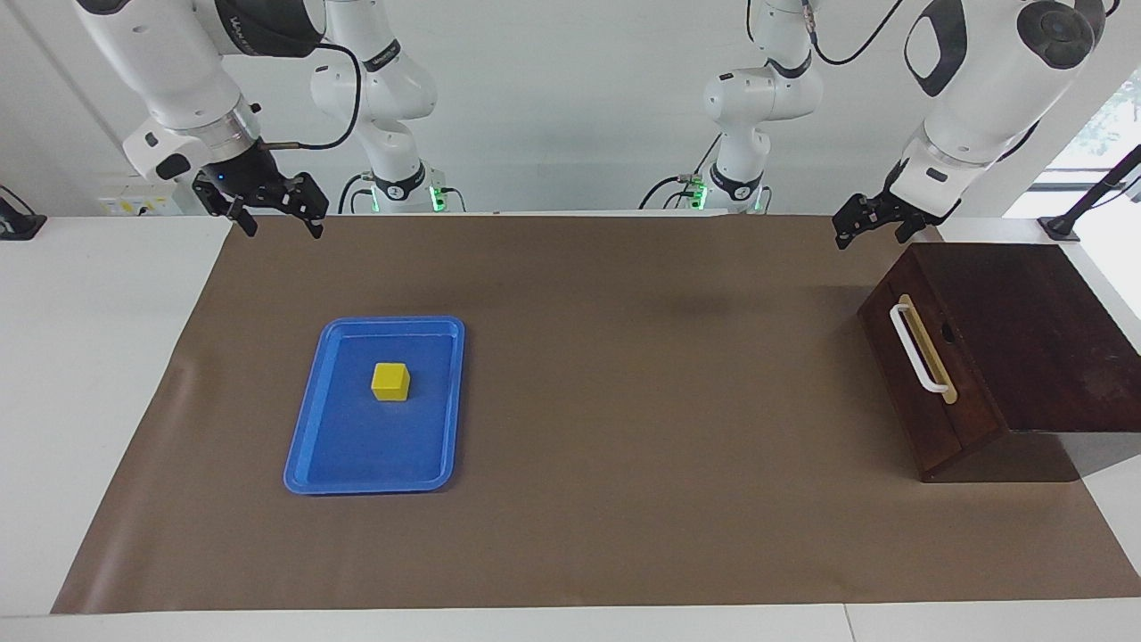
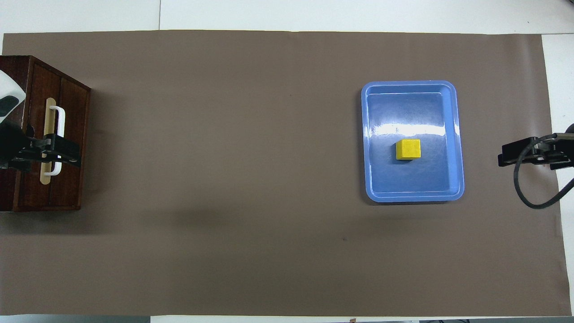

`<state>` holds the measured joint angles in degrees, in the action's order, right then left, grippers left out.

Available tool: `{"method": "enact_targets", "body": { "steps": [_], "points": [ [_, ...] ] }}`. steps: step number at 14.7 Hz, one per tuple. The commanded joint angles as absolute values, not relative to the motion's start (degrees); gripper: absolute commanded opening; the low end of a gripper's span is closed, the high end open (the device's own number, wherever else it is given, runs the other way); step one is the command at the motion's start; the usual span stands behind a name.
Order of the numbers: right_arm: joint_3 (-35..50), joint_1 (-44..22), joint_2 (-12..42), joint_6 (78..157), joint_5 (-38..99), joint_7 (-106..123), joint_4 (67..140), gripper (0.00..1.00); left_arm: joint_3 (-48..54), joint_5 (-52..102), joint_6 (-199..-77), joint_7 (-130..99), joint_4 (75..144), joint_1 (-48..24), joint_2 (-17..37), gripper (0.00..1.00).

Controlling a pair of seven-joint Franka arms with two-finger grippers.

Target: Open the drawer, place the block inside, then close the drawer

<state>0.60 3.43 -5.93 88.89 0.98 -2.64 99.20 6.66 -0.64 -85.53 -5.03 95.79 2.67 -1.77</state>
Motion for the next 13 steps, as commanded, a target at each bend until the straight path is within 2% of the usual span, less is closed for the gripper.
{"method": "enact_targets", "body": {
  "steps": [1,13],
  "points": [
    [0.88,4.31,-6.06,87.89,1.93,-3.25,98.53,1.0,6.59,0.0,-84.81,-4.48,96.5,2.99,-2.99,1.0],
    [0.7,5.62,-6.15,89.72,1.93,-1.93,99.66,1.0,6.59,0.0,-84.81,-4.48,96.5,2.99,-2.99,1.0]
  ]
}}
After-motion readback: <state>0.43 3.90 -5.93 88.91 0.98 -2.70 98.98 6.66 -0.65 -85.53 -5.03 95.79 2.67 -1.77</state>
